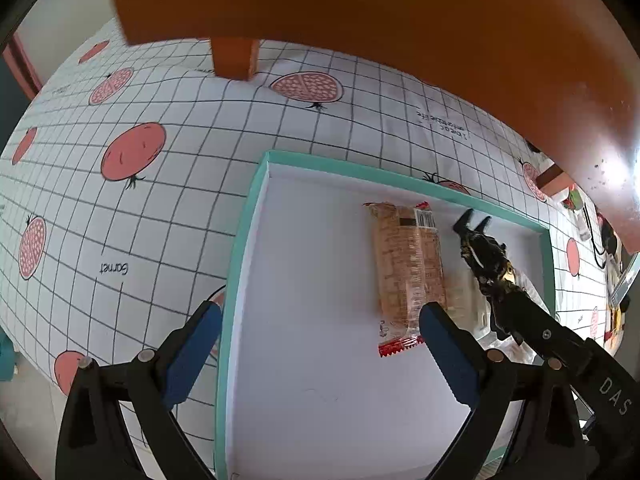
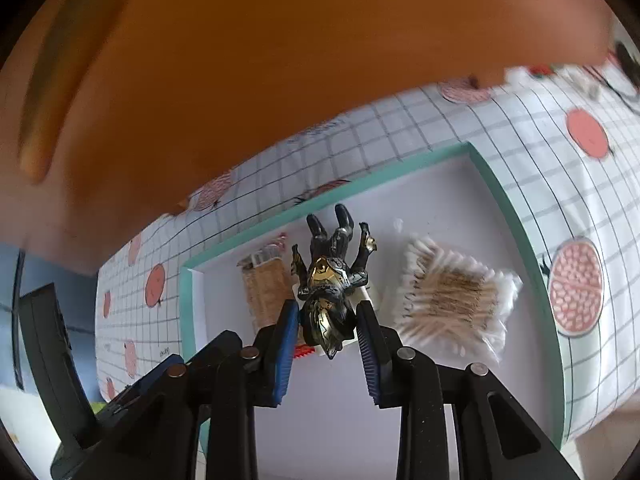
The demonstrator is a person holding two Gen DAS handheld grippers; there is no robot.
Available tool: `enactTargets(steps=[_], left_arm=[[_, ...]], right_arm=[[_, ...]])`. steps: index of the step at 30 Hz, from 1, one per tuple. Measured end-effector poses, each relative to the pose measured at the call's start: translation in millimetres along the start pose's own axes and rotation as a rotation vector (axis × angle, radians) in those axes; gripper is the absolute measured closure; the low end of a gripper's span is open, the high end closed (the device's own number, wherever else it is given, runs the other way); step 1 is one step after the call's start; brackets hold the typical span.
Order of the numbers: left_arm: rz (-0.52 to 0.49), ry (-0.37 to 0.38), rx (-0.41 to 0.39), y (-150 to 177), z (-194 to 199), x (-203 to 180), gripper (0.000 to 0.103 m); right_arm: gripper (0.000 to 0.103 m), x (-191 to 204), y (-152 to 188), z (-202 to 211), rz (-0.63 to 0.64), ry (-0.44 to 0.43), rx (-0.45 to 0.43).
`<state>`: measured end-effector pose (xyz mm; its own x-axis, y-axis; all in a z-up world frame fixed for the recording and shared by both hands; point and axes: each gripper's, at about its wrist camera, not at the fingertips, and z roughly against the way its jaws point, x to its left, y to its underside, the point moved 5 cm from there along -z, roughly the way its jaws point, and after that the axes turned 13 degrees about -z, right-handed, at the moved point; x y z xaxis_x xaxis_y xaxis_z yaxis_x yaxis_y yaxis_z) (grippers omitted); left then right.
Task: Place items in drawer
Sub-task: 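Grasp the black-gold figurine with the right tool while the left tool grasps the bread packet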
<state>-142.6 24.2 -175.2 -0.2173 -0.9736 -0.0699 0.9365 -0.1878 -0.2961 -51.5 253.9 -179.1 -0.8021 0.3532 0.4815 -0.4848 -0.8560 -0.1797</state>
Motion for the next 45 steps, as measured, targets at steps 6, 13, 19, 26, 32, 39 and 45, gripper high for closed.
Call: enactTargets(steps=[6,13,19,26,32,39,45], left_arm=[[-0.058,-0.062,-0.038,-6.6,11.1,-15.0,0.005],[-0.068,-0.036,-0.023,-12.8,-3.1,-25.5,0.005],[-0.088,-0.037,-0.021,-25.8,-14.7,-34.0,0.006],[-0.098,-0.058,-0.007,-30.8,-25.0,-33.4,0.007],[-0.109,-0.053,0.019,-26.0,-28.0,-37.5,0.012],[-0.168,-0.106,0.034,-4.4,-22.0,-52.8,0.039],[-0.166,-0.108,0.034,-5.1,-16.3,-49.1,0.062]], right_arm=[[0.071,-6.5,-4.3,4.7,-0.037,-0.017,-0.006],[0.071,-16.0,-6.8,7.8,-0.088,-0.039,0.011],[0.071,-20.9,-6.4,7.6,-0.043,-0.026,0.034],[0.071,-23.7,-6.7,6.4,-0.052,-0.022,0.043],[0.071,-24.0,-6.7,6.4,-0.049,-0.021,0.047],[0.071,-23.2,-4.7,3.9,-0.032,-0.008,0.056],[0.071,-22.9,-2.0,1.7,-0.020,0.005,0.065]])
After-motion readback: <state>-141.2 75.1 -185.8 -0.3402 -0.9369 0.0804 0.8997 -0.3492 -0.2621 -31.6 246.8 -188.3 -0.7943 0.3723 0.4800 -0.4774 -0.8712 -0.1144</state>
